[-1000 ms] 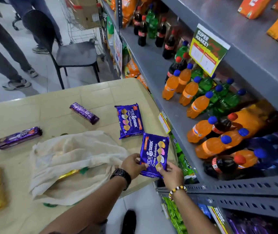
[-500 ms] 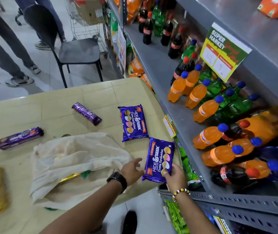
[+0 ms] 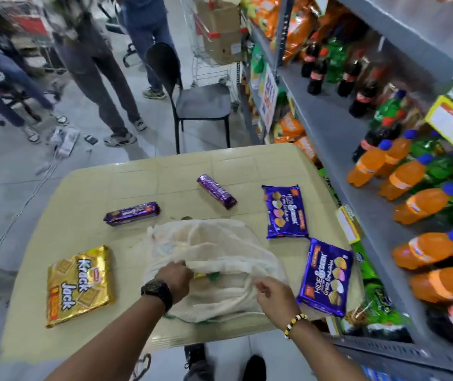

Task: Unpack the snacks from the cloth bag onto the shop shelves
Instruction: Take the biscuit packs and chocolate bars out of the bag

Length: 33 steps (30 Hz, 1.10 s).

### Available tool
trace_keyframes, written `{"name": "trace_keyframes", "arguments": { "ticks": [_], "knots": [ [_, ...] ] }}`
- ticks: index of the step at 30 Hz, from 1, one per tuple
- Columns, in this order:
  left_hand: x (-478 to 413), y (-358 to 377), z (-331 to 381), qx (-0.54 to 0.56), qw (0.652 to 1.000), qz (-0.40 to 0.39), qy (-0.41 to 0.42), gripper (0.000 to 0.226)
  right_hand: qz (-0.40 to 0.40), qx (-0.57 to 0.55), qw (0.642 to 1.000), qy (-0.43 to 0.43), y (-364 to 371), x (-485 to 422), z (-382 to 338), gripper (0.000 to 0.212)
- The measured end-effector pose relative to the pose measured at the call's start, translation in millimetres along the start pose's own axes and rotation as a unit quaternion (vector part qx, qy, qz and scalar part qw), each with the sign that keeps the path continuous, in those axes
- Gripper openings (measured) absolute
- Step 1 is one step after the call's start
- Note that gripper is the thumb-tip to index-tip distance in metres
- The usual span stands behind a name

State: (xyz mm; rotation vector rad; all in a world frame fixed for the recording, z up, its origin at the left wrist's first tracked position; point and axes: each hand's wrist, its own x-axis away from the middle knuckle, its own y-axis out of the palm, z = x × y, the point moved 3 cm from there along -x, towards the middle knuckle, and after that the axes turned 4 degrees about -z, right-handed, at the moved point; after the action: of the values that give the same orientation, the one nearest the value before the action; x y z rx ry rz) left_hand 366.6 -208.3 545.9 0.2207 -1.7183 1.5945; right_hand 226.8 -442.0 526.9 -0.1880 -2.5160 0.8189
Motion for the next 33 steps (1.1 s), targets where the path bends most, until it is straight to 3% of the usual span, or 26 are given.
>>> {"name": "trace_keyframes", "arguments": {
  "ticks": [3,6,11,17,19,23,27,33],
  "knots": [
    [-0.8,29.2,-33.4,0.115,0.989,-0.087,-0.017,0.050,-0.111,0.032,0.993,0.012,41.2,-14.1,-22.2,0.028],
    [-5.6,44.0,-53.4,0.170,0.982,-0.086,0.004,0.057,-0.164,0.094,0.982,0.020,71.0,-30.8,-33.3,0.040],
    [-4.1,36.3,-87.8,0.200,0.978,-0.013,-0.050,0.022,-0.077,0.190,0.979,-0.021,80.7,-69.8,-55.5,0.051],
    [-18.4,30.0,-126.5,0.213,0.972,0.028,-0.091,0.067,0.022,0.293,0.955,-0.045,67.1,-112.6,-91.9,0.056],
    [-23.2,28.0,-137.4,0.233,0.966,0.028,-0.111,0.072,0.028,0.336,0.940,-0.051,68.5,-128.1,-105.2,0.059],
    [-36.6,38.8,-155.9,0.251,0.957,0.015,-0.146,0.084,0.013,0.436,0.895,-0.092,73.4,-152.8,-122.1,0.067],
    [-47.9,44.0,-172.7,0.210,0.970,-0.020,-0.119,0.092,-0.055,0.527,0.841,-0.114,79.4,-165.4,-129.0,0.092],
    [-41.8,60.2,-193.9,0.182,0.976,-0.058,-0.104,0.113,-0.146,0.544,0.822,-0.089,94.0,-149.9,-107.4,0.126]
  ]
}}
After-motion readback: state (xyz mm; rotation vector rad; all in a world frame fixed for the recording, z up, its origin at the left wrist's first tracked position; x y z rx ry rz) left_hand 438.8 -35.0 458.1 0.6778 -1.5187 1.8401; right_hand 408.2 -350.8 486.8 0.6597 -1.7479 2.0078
